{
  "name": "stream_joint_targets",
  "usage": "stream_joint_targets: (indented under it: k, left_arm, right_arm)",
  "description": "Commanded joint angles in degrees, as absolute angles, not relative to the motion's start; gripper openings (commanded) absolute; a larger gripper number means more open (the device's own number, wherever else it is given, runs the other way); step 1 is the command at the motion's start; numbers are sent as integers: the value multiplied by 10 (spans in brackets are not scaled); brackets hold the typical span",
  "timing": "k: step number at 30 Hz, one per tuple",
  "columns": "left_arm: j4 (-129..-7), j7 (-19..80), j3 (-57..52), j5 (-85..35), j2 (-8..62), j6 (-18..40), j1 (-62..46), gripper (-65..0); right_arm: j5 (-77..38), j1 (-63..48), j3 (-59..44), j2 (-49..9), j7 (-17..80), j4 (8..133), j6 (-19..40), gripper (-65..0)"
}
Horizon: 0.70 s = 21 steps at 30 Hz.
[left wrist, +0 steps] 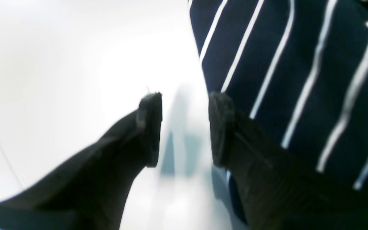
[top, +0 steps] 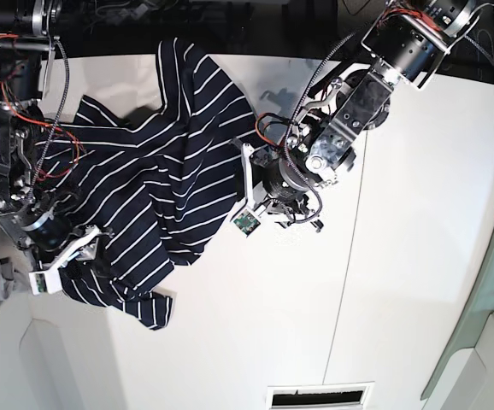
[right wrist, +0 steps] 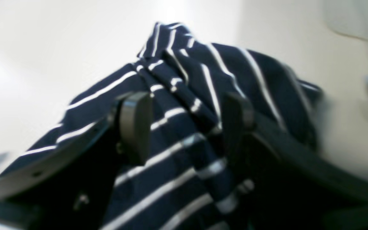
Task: Layout the t-shirt on the table in an organized manner, then fold the t-shirt properly
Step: 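Grasp the shirt edge with the left gripper and drag it toward the right gripper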
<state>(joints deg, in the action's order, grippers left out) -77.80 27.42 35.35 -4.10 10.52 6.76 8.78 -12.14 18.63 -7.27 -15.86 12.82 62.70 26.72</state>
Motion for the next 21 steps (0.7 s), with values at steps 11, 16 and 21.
stream_joint_targets:
  k: [11, 16, 21]
  left_arm:
    - [-656, 205, 340, -49, 30, 65, 113, -380]
    - [-646, 199, 340, -19, 22, 5, 113, -592]
    - [-654, 200, 340, 70, 31, -30, 118, -650]
  right_arm:
    - [-99, 222, -25, -160, 70, 530, 253, -489]
    - [-98, 222, -26, -160, 70, 530, 253, -650]
    - [-98, 222, -44, -161, 64, 548, 253, -650]
